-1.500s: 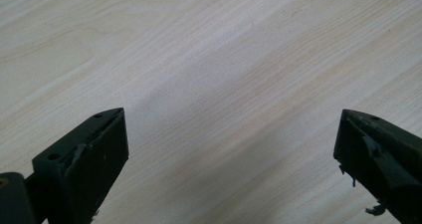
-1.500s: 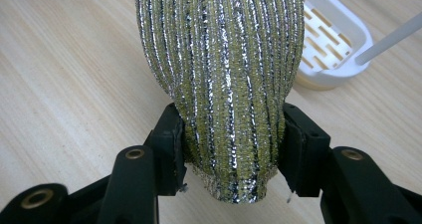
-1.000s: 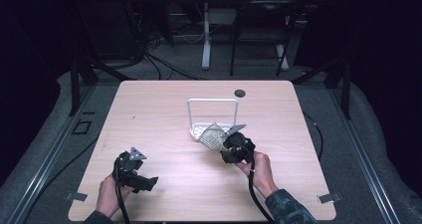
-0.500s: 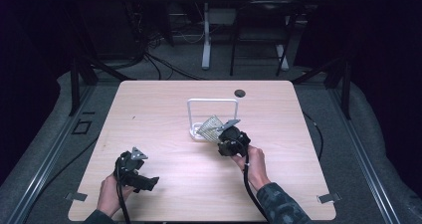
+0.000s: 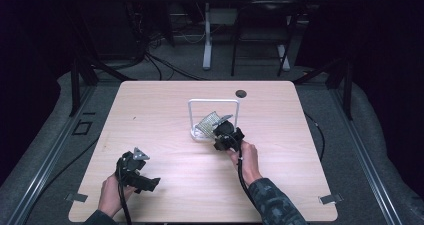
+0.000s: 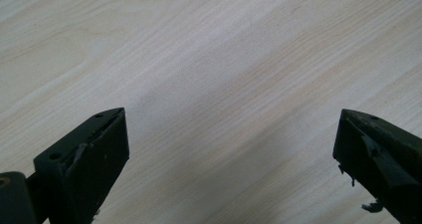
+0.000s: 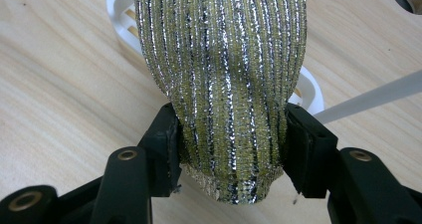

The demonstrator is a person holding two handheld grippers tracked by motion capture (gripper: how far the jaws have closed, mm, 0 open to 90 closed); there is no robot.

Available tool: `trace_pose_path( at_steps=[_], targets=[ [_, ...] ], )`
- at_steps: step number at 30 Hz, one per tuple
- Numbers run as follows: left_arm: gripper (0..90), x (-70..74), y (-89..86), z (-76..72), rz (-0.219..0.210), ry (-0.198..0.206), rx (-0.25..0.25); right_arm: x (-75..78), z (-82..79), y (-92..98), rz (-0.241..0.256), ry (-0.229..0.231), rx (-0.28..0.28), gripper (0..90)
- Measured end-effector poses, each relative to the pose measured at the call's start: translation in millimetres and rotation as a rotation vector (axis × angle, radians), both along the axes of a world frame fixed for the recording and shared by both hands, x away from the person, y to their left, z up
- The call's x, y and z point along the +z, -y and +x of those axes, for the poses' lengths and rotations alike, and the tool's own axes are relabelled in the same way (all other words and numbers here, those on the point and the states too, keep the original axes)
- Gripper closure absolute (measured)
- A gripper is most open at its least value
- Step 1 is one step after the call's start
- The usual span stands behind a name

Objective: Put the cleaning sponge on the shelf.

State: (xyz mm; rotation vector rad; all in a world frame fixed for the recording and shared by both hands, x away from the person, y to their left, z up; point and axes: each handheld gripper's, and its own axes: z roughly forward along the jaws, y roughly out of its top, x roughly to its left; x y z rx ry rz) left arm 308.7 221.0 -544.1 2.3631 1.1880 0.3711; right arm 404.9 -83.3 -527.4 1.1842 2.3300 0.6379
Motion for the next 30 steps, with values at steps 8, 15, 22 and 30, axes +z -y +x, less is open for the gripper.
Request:
trace_pose_path(
  at_steps=[8, 15, 22, 30],
  targets=[
    [1.3, -0.5, 1.7, -0.7, 0.003, 0.003, -0.001, -3.3, 8.9, -8.8, -0.024, -0.006, -0.026, 45.4],
    [1.6, -0.2, 0.9, 0.0, 0.008, -0.005, -0.005, -6.5, 11.2, -14.3, -0.039, 0.015, -0.019, 45.1],
    [1.6, -1.2, 1.9, -0.3, 0.006, -0.006, -0.006, -11.2, 18.0, -15.0, -0.033, -0.006, -0.036, 44.7],
    [1.8, -1.5, 1.9, -0.5, 0.003, -0.007, -0.006, -14.2, 24.9, -23.9, -0.045, -0.003, -0.035, 42.5]
  ],
)
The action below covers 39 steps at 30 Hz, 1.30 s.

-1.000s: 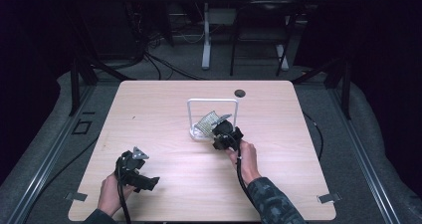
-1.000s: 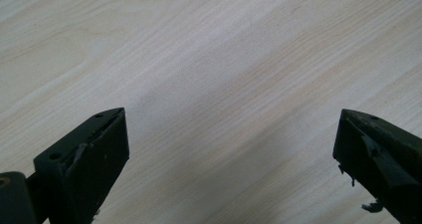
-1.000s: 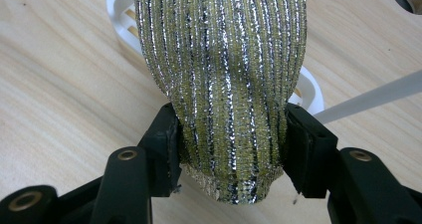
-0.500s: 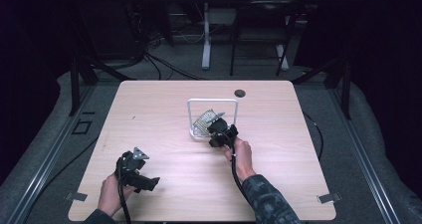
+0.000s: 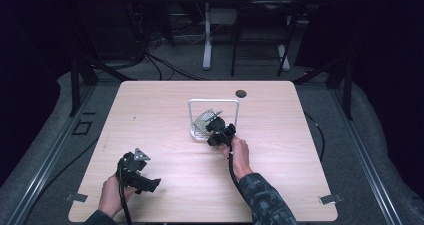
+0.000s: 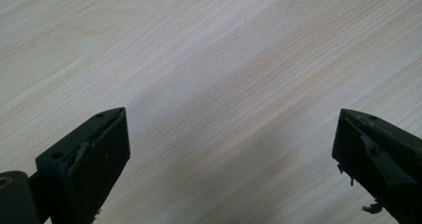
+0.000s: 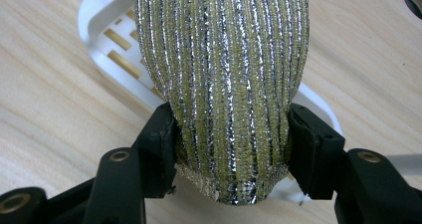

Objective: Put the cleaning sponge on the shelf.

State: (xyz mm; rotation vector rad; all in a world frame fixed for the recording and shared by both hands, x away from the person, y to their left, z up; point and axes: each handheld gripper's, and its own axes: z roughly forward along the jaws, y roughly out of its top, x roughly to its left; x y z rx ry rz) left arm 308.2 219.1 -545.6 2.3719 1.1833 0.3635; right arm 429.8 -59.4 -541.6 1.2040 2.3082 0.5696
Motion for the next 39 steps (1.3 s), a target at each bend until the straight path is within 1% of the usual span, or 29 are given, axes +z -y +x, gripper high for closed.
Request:
trace_pose_path(
  at_steps=[2, 4, 8, 9, 10, 11, 12, 13, 14, 15, 16, 18, 20, 25, 29, 31, 34, 37, 39],
  targets=[
    [1.8, 0.1, -0.1, 0.0, 0.000, -0.001, -0.003, -0.3, 1.3, -2.1, -0.009, 0.004, 0.002, 41.8],
    [1.8, 0.0, 0.1, -0.1, -0.006, -0.002, -0.009, -0.3, 1.8, -3.9, -0.016, -0.004, 0.002, 40.7],
    [1.6, -0.3, 1.1, -0.3, -0.003, 0.002, -0.015, -2.6, 3.3, -6.2, -0.028, -0.007, 0.001, 38.9],
    [1.5, -0.3, 1.4, -0.5, -0.001, 0.001, -0.017, -4.0, 4.5, -6.9, -0.021, -0.015, -0.005, 36.4],
    [1.5, -0.3, 1.4, -0.5, -0.001, 0.001, -0.017, -4.0, 4.5, -6.9, -0.021, -0.015, -0.005, 36.4],
    [1.5, -0.5, 1.3, -0.4, -0.003, 0.000, -0.017, -5.3, 5.5, -6.8, -0.016, -0.020, -0.007, 33.8],
    [1.5, -0.5, 1.3, -0.4, -0.003, 0.000, -0.017, -5.9, 5.7, -7.2, -0.020, -0.018, -0.011, 31.5],
    [1.5, -0.5, 1.2, -0.3, -0.003, 0.000, -0.017, -5.9, 5.7, -7.2, -0.020, -0.018, -0.011, 31.5],
    [1.5, -0.4, 0.7, -0.3, -0.008, -0.002, -0.021, -6.6, 5.8, -7.4, -0.022, -0.022, -0.012, 26.9],
    [1.5, -0.3, 0.6, -0.4, -0.009, -0.002, -0.020, -6.6, 5.8, -7.4, -0.022, -0.022, -0.012, 26.9],
    [1.5, -0.2, 0.5, -0.5, -0.009, -0.003, -0.019, -6.7, 5.3, -7.8, -0.021, -0.016, -0.012, 22.7],
    [1.4, -0.4, 0.7, -0.2, -0.008, -0.001, -0.020, -5.5, 4.9, -7.7, -0.024, -0.012, -0.005, 20.3],
    [1.4, -0.3, 1.2, -0.4, -0.008, 0.000, -0.021, -4.5, 4.4, -7.6, -0.002, -0.013, -0.002, 17.8],
    [1.3, 0.2, 1.1, -0.5, -0.013, 0.000, -0.023, -4.4, 4.7, -7.0, -0.001, -0.011, 0.000, 14.2],
    [1.3, 0.1, 0.9, -0.4, -0.012, 0.000, -0.021, -2.7, 4.5, -5.7, 0.013, -0.006, 0.009, 11.6],
    [1.3, 0.0, 1.3, -0.4, -0.010, 0.002, -0.022, 1.0, 3.1, -4.3, 0.045, -0.013, 0.015, 7.9],
    [1.0, 0.4, 1.2, -0.4, -0.011, 0.001, -0.026, 2.8, 2.4, -3.8, 0.061, -0.001, 0.023, 6.0],
    [0.8, 0.3, 1.1, -0.4, -0.013, 0.001, -0.024, 4.9, 1.4, -3.0, 0.061, -0.001, 0.030, 5.7],
    [0.7, 0.4, 1.1, -0.3, -0.013, 0.001, -0.025, 9.7, -1.7, -2.6, 0.075, 0.000, 0.041, 5.6]
  ],
)
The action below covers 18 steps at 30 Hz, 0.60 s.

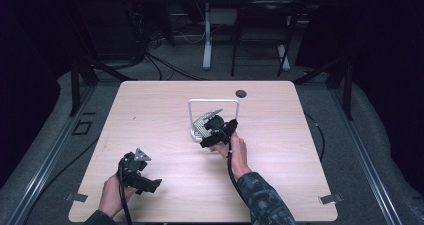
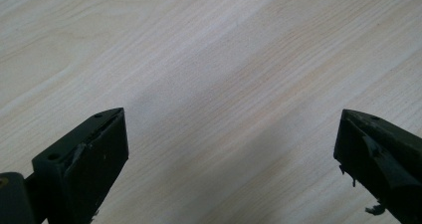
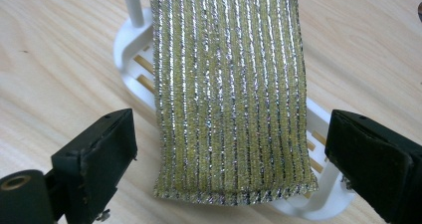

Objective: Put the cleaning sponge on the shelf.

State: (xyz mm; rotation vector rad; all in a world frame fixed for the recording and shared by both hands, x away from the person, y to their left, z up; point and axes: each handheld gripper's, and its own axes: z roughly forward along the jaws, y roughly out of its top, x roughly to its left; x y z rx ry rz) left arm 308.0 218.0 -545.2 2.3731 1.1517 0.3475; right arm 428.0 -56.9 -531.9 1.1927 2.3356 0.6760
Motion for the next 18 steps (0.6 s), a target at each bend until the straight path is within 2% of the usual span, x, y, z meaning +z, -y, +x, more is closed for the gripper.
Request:
trace_pose_path(
  at_steps=[8, 15, 18],
  targets=[
    [0.4, 0.2, 0.4, -0.5, 0.002, 0.005, 0.001, 13.1, -11.3, 1.3, 0.044, -0.014, 0.068, 6.1],
    [0.4, 0.5, 0.8, -1.1, 0.003, 0.008, 0.001, 28.8, -23.1, 11.2, 0.076, -0.013, 0.113, 3.5],
    [0.4, 0.6, 0.9, -1.1, 0.004, 0.004, -0.004, 37.3, -33.3, 21.2, 0.085, -0.001, 0.130, 3.2]
  ],
)
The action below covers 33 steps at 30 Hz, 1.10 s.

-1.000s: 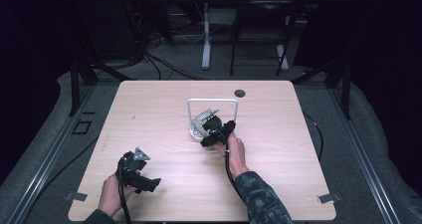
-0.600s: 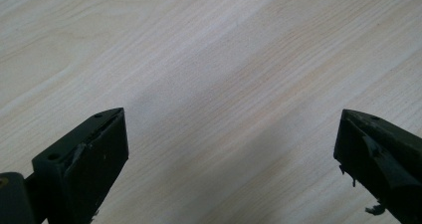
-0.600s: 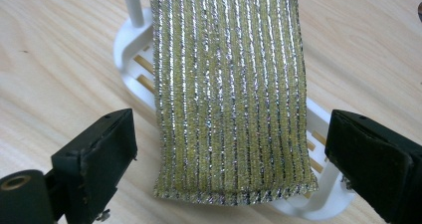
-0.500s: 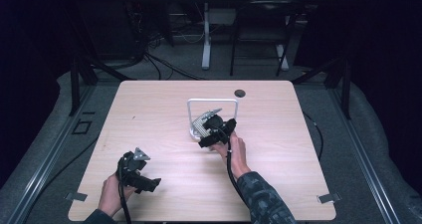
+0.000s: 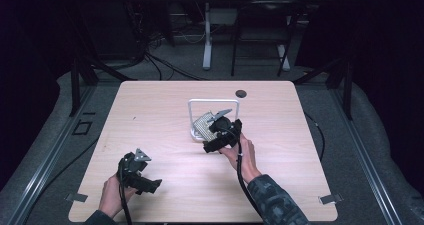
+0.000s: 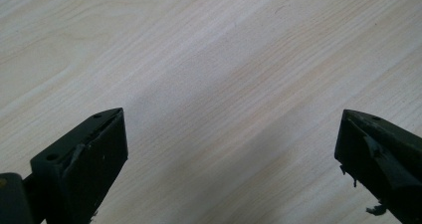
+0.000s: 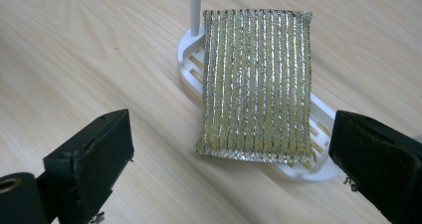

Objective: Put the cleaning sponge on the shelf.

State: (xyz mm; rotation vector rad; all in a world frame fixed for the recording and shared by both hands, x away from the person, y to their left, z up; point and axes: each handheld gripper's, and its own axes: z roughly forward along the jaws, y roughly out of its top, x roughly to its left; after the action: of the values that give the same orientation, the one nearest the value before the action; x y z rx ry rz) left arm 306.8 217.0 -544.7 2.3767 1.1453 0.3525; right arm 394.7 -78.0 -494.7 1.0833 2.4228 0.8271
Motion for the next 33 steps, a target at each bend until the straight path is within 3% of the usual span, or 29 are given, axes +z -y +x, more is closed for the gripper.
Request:
trace_pose_path(
  at_steps=[11, 21, 33],
  targets=[
    [0.3, -0.1, 0.6, -0.4, 0.002, 0.001, -0.004, 10.1, -25.4, 30.2, -0.003, 0.011, 0.034, 1.5],
    [0.3, -0.7, 2.0, -1.0, 0.007, 0.002, -0.003, 14.5, -58.9, 79.2, -0.010, 0.009, 0.009, 0.1],
    [0.3, -1.9, 3.8, -1.0, 0.013, -0.002, -0.005, 8.8, -101.0, 128.8, -0.021, -0.002, -0.039, 0.0]
  ],
)
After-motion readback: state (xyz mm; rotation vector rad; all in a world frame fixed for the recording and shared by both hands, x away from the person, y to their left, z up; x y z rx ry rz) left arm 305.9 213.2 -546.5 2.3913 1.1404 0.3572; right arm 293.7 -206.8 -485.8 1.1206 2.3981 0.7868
